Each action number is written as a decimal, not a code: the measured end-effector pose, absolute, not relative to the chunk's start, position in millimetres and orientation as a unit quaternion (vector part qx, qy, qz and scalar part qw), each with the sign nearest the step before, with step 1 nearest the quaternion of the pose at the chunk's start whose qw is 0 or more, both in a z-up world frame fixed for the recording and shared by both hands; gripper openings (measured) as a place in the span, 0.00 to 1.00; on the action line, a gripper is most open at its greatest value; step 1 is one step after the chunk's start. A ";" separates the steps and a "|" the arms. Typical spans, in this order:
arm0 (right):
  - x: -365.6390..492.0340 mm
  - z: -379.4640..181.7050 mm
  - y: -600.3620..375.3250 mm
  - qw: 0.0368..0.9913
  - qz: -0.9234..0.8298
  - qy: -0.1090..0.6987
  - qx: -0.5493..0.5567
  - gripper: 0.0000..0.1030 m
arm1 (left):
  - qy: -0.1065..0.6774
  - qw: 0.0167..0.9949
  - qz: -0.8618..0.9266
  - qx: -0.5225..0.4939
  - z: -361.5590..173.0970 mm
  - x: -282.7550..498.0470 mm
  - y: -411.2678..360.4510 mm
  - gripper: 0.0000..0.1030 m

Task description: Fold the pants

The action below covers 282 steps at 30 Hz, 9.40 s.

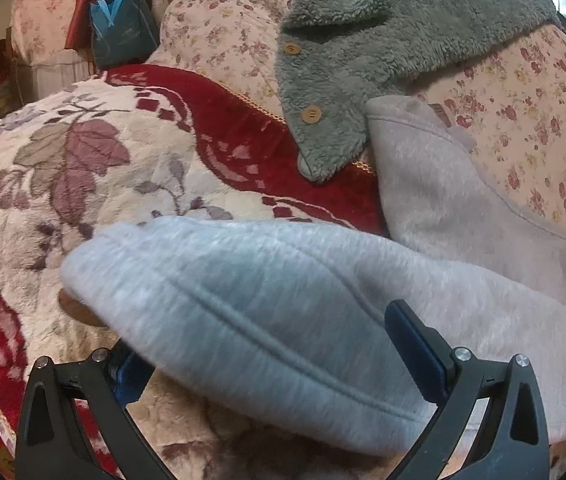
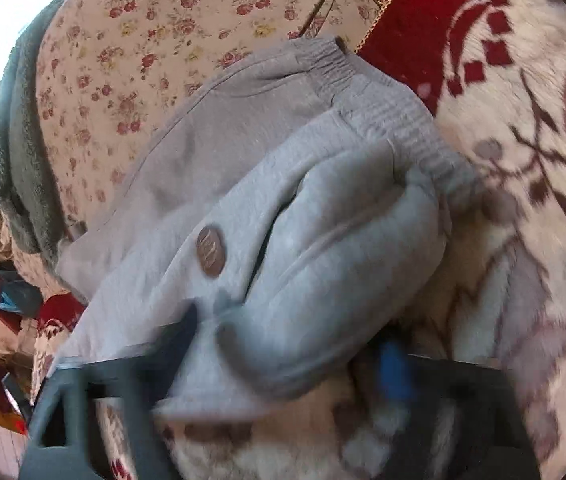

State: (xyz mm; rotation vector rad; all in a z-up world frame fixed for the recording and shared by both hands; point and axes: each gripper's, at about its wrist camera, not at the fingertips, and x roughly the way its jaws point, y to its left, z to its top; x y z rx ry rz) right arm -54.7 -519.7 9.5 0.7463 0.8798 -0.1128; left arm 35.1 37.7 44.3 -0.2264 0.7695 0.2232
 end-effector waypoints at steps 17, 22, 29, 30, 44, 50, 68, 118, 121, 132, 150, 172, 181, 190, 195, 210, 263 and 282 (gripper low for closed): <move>-117.3 86.8 -522.1 0.886 -0.001 0.348 0.307 0.16 | 0.396 0.910 -0.034 -0.120 68.9 -7.9 30.9 0.10; -161.0 96.0 -516.8 0.887 0.006 0.372 0.275 0.16 | 0.413 0.902 -0.060 -0.110 68.4 -25.1 32.7 0.10; -189.1 57.1 -517.9 0.859 -0.018 0.436 0.267 0.18 | 0.451 0.882 -0.069 -0.116 49.6 -41.9 46.5 0.31; -188.9 52.4 -518.3 0.856 -0.026 0.444 0.264 0.22 | 0.454 0.881 -0.057 -0.116 46.7 -42.9 49.8 0.48; -192.1 121.2 -470.2 0.891 0.027 0.423 0.165 0.71 | 0.418 0.870 0.013 -0.262 47.9 -48.7 109.7 0.84; -123.2 101.4 -362.8 0.866 0.175 0.445 0.147 0.72 | 0.409 0.863 0.039 -0.295 40.7 -36.4 125.0 0.85; -9.3 50.6 -66.3 0.835 0.330 0.441 0.010 0.72 | 0.324 0.940 -0.055 -0.092 79.4 -25.5 120.4 0.30; 13.2 113.4 -392.6 0.905 0.119 0.408 -0.016 0.81 | 0.414 0.875 -0.118 -0.220 105.0 84.8 -10.1 0.89; 40.8 115.2 -403.1 0.907 0.125 0.398 -0.057 0.81 | 0.415 0.871 -0.113 -0.238 105.9 117.6 -2.1 0.89; 137.4 84.3 -429.1 0.875 0.129 0.427 -0.191 0.86 | 0.420 0.877 -0.112 -0.205 113.8 209.4 -6.6 0.89; 194.5 65.1 -421.8 0.823 0.205 0.462 -0.258 0.86 | 0.441 0.874 -0.098 -0.181 97.4 283.0 -8.7 0.89; 117.4 142.7 -389.2 0.852 0.117 0.382 -0.338 0.10 | 0.396 0.895 -0.129 -0.161 155.4 238.6 -35.6 0.23; 30.3 204.9 -363.9 0.866 0.089 0.346 -0.349 0.10 | 0.359 0.901 -0.154 -0.187 195.2 157.6 6.1 0.23; -88.6 189.2 -321.2 0.858 0.134 0.357 -0.344 0.10 | 0.346 0.901 -0.159 -0.207 178.2 42.1 55.3 0.23; -135.0 145.1 -307.4 0.846 0.174 0.394 -0.316 0.10 | 0.355 0.898 -0.147 -0.214 139.9 -17.6 76.0 0.24; -166.3 40.9 -305.2 0.815 0.190 0.466 -0.287 0.12 | 0.423 0.856 -0.120 -0.272 61.2 -74.8 115.7 0.84; -158.8 55.4 -300.6 0.833 0.277 0.478 0.028 0.79 | 0.410 0.891 -0.028 -0.193 78.6 -86.9 138.7 0.71; -178.0 18.0 -433.0 0.804 0.186 0.451 0.341 0.58 | 0.443 0.872 -0.188 -0.089 83.2 -95.8 -40.6 0.76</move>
